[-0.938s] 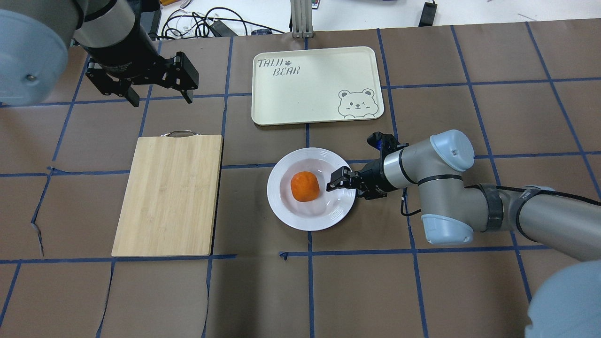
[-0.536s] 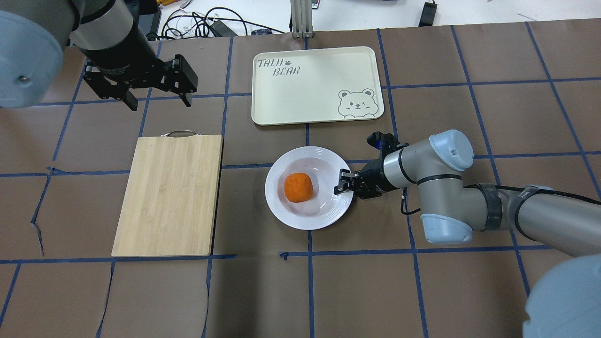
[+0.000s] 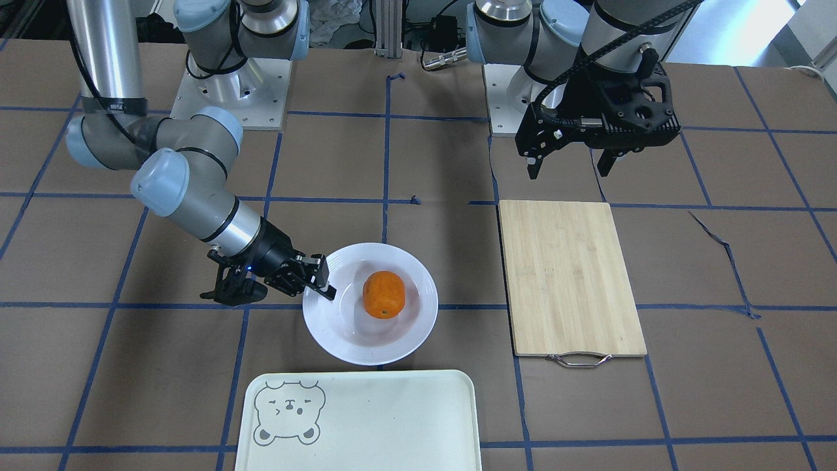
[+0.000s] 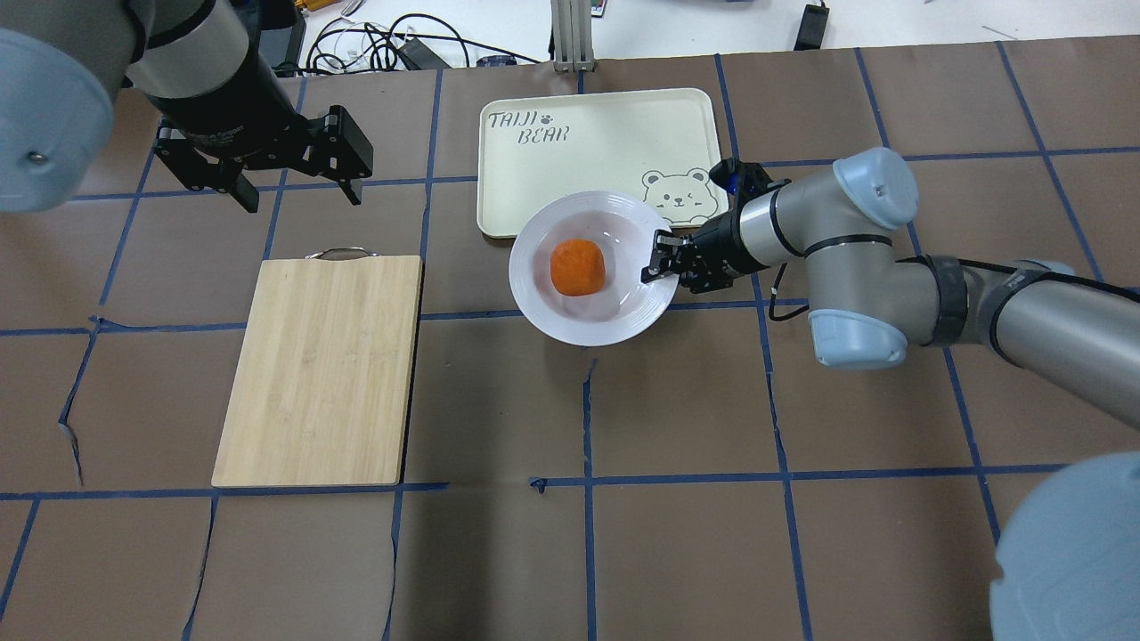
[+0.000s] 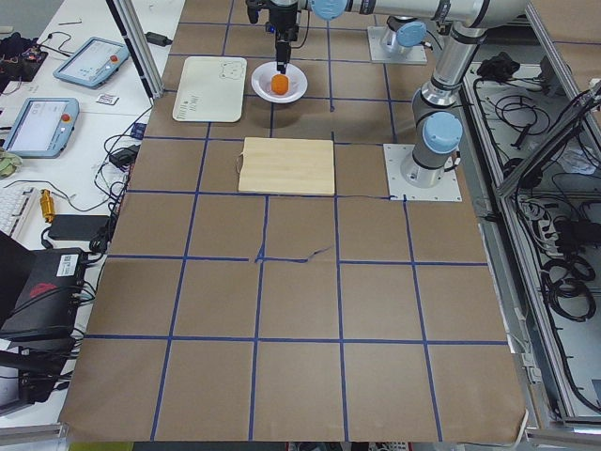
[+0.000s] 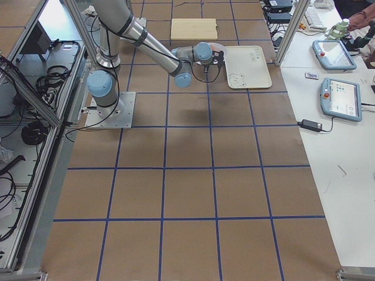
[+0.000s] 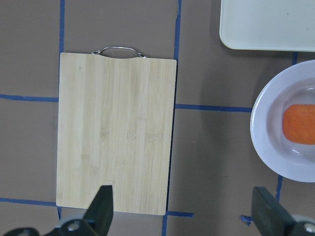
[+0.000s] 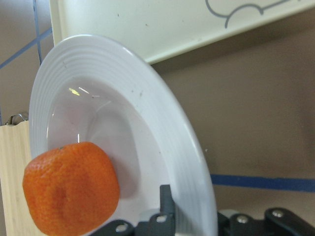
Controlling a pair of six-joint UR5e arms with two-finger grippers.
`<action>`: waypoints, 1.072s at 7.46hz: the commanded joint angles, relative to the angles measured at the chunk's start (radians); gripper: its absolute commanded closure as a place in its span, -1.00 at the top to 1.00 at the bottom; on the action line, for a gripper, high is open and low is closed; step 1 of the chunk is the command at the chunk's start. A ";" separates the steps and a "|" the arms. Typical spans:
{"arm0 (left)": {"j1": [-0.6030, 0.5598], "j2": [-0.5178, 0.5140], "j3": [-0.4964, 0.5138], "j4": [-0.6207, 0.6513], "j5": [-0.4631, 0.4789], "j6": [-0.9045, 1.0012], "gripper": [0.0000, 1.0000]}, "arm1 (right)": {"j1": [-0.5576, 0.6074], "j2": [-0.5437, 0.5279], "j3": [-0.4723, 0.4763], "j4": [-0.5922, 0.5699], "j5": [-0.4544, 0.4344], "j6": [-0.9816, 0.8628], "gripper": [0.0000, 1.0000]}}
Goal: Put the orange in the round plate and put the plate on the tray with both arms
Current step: 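Slide the plate with the right gripper onto the bear-printed tray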
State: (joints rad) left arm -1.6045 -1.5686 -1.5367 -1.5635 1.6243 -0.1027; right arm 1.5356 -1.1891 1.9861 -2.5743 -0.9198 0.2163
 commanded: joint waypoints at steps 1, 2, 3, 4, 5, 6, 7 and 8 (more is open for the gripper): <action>0.000 -0.001 0.000 0.000 0.000 0.001 1.00 | -0.008 0.205 -0.296 0.043 -0.005 0.104 -1.00; 0.000 0.001 0.000 0.000 0.000 0.001 1.00 | -0.008 0.297 -0.445 0.118 -0.004 0.133 -1.00; 0.000 0.001 0.000 0.000 0.000 0.001 1.00 | -0.006 0.353 -0.567 0.199 -0.001 0.135 -1.00; 0.000 0.001 0.000 0.000 0.000 0.001 1.00 | -0.006 0.377 -0.636 0.248 0.005 0.137 -1.00; 0.000 0.001 0.000 0.000 0.000 0.000 1.00 | -0.006 0.405 -0.651 0.253 0.006 0.134 -1.00; 0.000 0.001 0.000 0.000 0.000 0.000 1.00 | -0.006 0.419 -0.650 0.252 -0.005 0.130 -1.00; 0.000 0.001 0.000 0.000 0.000 0.001 1.00 | -0.006 0.427 -0.647 0.252 -0.007 0.132 -0.26; 0.000 0.001 0.000 0.000 0.000 0.000 1.00 | -0.006 0.427 -0.648 0.252 -0.008 0.133 0.39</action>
State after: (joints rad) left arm -1.6045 -1.5677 -1.5371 -1.5631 1.6245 -0.1020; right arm 1.5294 -0.7689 1.3401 -2.3237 -0.9251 0.3484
